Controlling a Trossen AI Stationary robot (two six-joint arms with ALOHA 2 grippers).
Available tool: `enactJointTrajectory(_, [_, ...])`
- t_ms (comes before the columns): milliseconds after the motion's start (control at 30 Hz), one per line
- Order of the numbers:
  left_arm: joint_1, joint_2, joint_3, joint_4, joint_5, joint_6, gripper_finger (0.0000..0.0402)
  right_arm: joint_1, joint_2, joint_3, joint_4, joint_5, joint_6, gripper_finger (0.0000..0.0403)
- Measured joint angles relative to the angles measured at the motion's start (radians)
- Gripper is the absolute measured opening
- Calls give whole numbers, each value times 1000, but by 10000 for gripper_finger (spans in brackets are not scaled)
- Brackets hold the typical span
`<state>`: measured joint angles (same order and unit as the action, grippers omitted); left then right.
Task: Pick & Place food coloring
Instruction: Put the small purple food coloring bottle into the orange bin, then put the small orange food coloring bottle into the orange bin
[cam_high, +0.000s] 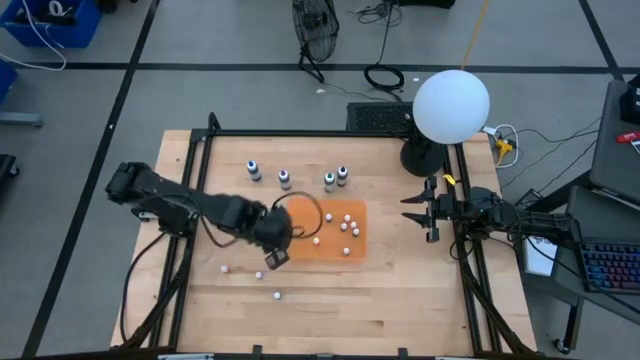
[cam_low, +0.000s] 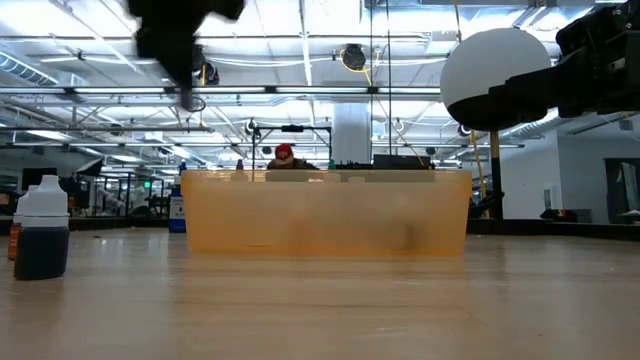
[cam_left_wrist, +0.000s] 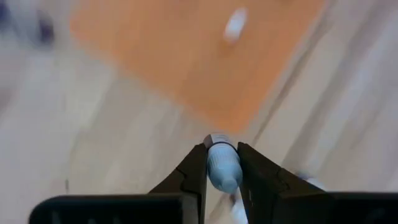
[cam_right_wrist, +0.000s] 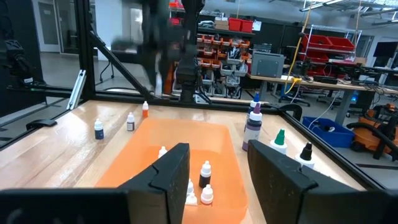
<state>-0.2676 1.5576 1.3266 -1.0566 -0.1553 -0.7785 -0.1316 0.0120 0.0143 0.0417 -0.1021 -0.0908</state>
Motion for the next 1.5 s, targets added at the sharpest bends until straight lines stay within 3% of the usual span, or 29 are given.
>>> enactJointTrajectory(167, [87, 29, 153, 34, -10, 191, 67, 0, 0, 0, 0, 0, 0, 152])
enactJointTrajectory(367, [162, 153, 139, 64, 75, 283, 67, 0, 0, 0, 0, 0, 0, 153])
enactJointTrajectory(800, [141, 466, 137, 135, 177, 304, 67, 0, 0, 0, 0, 0, 0, 153])
enactJointTrajectory(1167, [132, 488, 139, 170, 179, 299, 69, 0, 0, 0, 2, 0, 0, 151])
enactJointTrajectory(1500, [118, 477, 135, 161, 175, 261, 214, 0, 0, 0, 3, 0, 0, 152])
